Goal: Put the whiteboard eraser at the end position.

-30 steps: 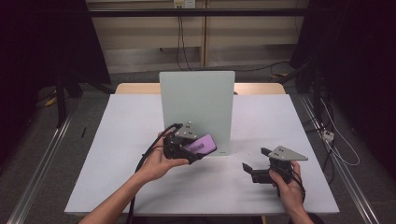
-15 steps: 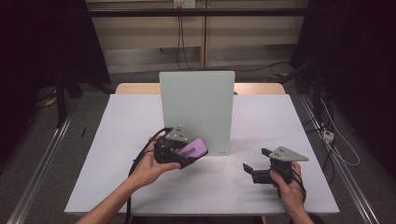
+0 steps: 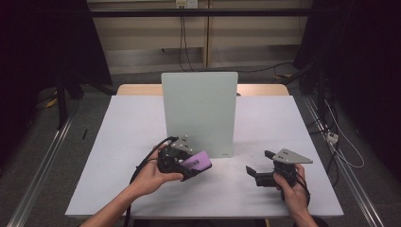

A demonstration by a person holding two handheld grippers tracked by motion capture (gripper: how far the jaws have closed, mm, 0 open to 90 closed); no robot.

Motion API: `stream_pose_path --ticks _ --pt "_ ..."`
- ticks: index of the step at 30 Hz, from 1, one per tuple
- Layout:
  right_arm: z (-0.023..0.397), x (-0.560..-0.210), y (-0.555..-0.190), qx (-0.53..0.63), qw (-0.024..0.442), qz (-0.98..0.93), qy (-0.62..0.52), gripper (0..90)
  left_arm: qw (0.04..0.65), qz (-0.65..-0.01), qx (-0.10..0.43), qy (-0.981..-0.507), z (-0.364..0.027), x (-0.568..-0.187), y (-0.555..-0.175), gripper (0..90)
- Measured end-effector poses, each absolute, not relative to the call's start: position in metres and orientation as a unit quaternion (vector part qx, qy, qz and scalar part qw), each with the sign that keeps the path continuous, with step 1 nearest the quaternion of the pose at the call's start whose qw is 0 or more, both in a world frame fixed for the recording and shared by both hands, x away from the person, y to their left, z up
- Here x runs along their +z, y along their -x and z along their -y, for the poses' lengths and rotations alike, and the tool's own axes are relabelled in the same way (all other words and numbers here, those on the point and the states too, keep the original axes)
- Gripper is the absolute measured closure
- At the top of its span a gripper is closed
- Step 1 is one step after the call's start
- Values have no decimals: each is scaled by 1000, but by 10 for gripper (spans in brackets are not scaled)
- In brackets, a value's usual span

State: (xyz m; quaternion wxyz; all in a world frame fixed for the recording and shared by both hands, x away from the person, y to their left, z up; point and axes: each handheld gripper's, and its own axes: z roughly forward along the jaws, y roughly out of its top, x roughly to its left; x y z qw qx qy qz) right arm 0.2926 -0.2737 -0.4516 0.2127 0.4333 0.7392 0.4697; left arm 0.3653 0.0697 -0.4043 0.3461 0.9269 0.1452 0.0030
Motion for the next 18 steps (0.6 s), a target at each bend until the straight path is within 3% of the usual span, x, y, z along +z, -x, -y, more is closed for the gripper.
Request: stream_pose_path --ticks 18 --pt "274 -452 -292 470 213 -739 -433 49 309 -88 -23 -947 -51 -418 -351 411"
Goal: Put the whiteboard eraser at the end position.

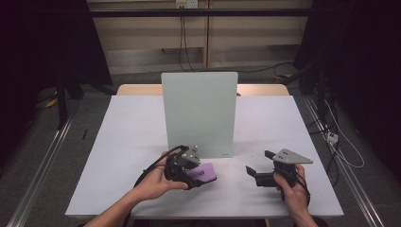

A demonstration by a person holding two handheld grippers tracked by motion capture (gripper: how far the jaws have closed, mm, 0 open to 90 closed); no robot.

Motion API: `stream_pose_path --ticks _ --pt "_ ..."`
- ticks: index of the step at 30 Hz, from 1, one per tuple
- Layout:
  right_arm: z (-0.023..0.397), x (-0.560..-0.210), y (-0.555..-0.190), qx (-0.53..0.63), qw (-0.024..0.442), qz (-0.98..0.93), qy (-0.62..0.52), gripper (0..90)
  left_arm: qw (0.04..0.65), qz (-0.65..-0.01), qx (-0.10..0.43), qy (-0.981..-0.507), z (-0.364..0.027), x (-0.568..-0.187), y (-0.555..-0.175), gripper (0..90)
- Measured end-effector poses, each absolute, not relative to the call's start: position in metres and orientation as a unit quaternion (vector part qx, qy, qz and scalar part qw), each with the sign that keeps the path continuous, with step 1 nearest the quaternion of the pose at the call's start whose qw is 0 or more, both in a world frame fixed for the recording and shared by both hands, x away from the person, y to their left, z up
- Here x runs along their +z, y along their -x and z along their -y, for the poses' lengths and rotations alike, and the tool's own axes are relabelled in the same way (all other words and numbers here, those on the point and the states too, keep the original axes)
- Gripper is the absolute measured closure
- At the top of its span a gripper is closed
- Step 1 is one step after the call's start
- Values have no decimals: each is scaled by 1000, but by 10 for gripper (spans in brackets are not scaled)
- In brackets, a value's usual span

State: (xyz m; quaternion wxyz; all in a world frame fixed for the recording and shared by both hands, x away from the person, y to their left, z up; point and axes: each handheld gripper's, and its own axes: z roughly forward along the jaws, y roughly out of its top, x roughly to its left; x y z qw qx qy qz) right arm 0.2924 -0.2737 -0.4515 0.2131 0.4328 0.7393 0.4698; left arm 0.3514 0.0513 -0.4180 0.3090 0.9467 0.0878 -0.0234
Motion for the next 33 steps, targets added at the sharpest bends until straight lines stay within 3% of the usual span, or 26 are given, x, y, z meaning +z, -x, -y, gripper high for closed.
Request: stream_pose_path --ticks 23,33 --pt "271 -450 -292 465 217 -742 -431 48 277 -77 -37 -957 -32 -435 -352 407" --pt "270 -450 -291 466 217 -742 -430 48 298 -80 -49 -950 -35 -439 -353 396"
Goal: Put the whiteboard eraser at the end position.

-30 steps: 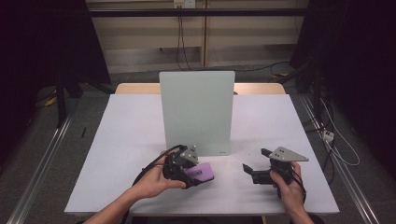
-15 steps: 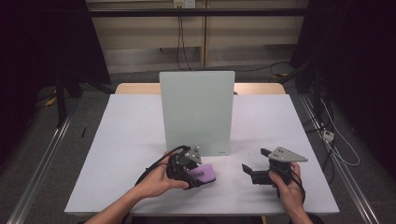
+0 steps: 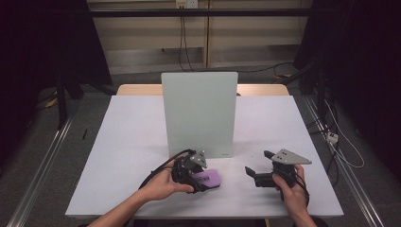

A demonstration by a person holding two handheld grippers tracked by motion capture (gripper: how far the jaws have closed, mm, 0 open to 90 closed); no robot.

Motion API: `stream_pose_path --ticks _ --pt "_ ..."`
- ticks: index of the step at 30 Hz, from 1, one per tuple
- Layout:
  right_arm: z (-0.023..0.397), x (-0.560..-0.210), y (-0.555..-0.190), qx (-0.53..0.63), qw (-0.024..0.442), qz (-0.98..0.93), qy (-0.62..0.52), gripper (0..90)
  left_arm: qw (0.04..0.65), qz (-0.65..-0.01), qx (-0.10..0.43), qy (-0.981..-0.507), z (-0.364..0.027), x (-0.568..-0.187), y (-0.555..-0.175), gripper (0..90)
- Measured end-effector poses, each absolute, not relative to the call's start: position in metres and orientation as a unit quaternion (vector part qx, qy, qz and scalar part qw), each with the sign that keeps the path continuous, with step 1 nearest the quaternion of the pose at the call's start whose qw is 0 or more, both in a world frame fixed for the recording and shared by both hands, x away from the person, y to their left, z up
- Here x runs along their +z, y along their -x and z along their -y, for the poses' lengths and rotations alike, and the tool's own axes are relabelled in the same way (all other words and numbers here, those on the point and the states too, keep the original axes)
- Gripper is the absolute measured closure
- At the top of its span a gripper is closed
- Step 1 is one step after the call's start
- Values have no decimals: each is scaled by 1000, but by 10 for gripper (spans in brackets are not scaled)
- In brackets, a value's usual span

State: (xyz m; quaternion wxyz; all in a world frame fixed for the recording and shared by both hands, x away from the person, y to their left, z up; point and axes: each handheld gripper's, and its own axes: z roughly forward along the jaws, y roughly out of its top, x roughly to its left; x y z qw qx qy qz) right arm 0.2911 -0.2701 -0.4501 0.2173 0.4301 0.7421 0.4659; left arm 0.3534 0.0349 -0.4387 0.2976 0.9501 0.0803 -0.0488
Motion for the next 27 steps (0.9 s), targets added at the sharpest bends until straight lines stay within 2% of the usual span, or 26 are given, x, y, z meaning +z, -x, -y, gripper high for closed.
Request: stream_pose_path --ticks 1,4,6,9,13,20,27 --pt "270 -450 -291 466 218 -742 -430 48 303 -82 -47 -948 -35 -439 -353 384" --pt "270 -450 -291 466 217 -742 -430 48 299 -87 -38 -950 -35 -439 -353 272" --pt "270 -450 -291 466 217 -742 -431 48 311 -95 -36 -945 -36 -438 -353 242" --pt "270 -450 -291 466 216 -742 -431 48 332 -104 -32 -937 -39 -435 -355 148" --pt "270 -450 -292 466 216 -743 -429 48 349 -123 -23 -929 -44 -431 -357 88" --pt "270 -450 -292 467 215 -743 -429 48 357 -155 -11 -921 -55 -426 -364 73" --pt "269 -450 -293 464 217 -743 -430 49 374 -194 28 -906 -70 -415 -367 68"
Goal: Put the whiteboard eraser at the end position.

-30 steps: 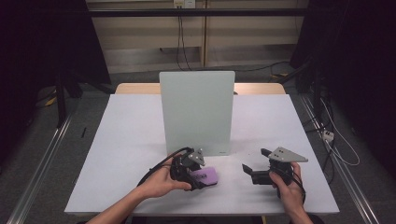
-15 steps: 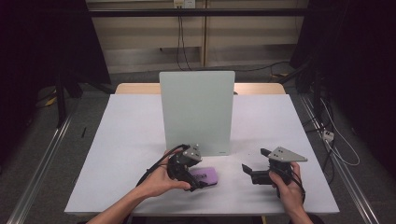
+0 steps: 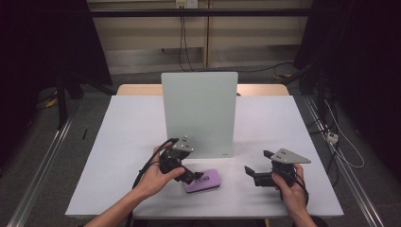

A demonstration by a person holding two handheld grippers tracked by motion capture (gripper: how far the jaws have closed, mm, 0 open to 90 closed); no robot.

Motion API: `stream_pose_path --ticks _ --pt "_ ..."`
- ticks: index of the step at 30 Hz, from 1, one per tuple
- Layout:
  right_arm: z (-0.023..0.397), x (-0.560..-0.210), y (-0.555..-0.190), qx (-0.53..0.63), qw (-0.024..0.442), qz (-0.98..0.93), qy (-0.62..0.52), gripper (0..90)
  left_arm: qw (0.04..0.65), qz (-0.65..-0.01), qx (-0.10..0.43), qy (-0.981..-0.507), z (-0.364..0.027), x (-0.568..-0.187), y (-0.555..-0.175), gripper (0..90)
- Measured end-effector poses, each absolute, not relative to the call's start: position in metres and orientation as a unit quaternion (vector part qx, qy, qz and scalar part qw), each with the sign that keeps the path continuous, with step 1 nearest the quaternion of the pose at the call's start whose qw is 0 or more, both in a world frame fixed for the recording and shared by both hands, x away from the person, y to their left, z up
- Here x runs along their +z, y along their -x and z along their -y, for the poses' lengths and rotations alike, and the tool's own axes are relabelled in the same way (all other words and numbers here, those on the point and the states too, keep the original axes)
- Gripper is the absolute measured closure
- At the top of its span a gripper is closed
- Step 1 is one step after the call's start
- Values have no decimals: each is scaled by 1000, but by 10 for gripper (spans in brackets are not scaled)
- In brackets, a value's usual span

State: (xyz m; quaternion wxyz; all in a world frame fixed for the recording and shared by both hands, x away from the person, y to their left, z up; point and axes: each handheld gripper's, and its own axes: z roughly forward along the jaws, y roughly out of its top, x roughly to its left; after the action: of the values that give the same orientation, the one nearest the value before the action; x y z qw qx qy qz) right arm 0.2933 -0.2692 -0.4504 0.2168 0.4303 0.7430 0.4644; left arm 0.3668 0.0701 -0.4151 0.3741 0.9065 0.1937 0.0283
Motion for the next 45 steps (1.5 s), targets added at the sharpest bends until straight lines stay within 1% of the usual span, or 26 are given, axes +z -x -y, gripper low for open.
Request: stream_pose_path --ticks 3,8,13,15,19,29,31,38,41,45 --pt "269 -451 -293 464 217 -743 -430 49 390 -211 40 -896 -80 -411 -365 67" --pt "270 -450 -293 465 215 -742 -432 49 395 -243 66 -883 -101 -410 -365 67" --pt "269 -450 -293 464 216 -743 -431 49 412 -259 82 -870 -120 -412 -364 67" --pt "268 -450 -293 463 216 -743 -432 49 427 -274 97 -856 -130 -410 -363 71" --pt "269 -451 -293 462 217 -742 -434 50 448 -301 102 -836 -150 -408 -362 71" --pt "269 -451 -293 458 218 -742 -439 52 442 -331 112 -826 -188 -417 -355 68" --pt "269 -451 -293 457 218 -741 -440 53 443 -344 123 -819 -194 -418 -353 67" --pt "269 -451 -292 457 218 -740 -443 53 436 -351 140 -817 -209 -425 -345 65" --pt "269 -451 -293 455 218 -740 -445 54 450 -359 137 -806 -214 -430 -344 64" --pt "268 -452 -293 454 217 -742 -442 53 452 -364 152 -800 -218 -430 -344 64"
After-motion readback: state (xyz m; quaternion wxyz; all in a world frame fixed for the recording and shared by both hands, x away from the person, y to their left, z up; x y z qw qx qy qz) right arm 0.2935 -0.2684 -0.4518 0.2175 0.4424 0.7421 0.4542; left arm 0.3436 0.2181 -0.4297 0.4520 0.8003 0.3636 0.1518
